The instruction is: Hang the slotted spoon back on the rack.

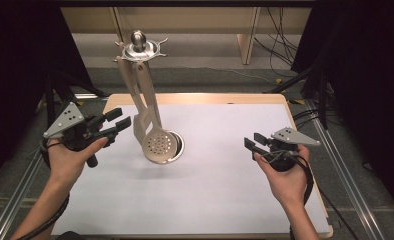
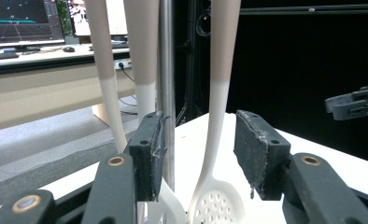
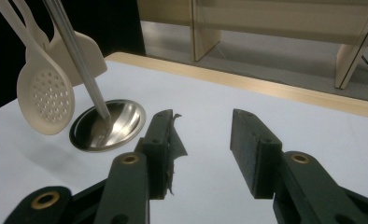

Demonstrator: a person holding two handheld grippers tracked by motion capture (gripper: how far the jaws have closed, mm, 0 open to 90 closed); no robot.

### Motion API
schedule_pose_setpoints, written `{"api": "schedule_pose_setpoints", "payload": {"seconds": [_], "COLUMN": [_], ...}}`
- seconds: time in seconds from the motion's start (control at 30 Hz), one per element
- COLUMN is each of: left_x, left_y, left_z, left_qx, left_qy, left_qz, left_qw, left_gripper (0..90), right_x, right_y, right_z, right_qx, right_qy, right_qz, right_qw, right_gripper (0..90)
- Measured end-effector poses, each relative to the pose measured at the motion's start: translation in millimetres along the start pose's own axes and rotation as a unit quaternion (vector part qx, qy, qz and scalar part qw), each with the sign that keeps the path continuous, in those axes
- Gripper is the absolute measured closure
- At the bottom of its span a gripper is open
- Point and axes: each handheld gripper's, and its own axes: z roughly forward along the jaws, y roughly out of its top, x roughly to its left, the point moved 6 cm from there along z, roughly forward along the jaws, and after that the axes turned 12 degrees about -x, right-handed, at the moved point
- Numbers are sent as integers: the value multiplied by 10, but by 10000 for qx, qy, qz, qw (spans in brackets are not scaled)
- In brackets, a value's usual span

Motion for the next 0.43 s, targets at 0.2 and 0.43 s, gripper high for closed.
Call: {"api": "schedule_pose_setpoints", "payload": {"seconds": [0.2,0.43], "left_x": [43,99], "left_y": [-29,-35], "left_z": [-29,-49], "left_qx": [-22,-55], "left_qy": [92,237], "left_qz": [-14,-68], "left_qw": [10000,9997], "left_gripper": [522,508], "right_x": [-15,-22], "right_y": [-22,-14], "right_z": [21,21], "right_qx": [-9,-54], "right_qy": [49,65], "right_qz": [-93,-7], "right_qw": [9999,10000], "right_gripper": [599,575]}}
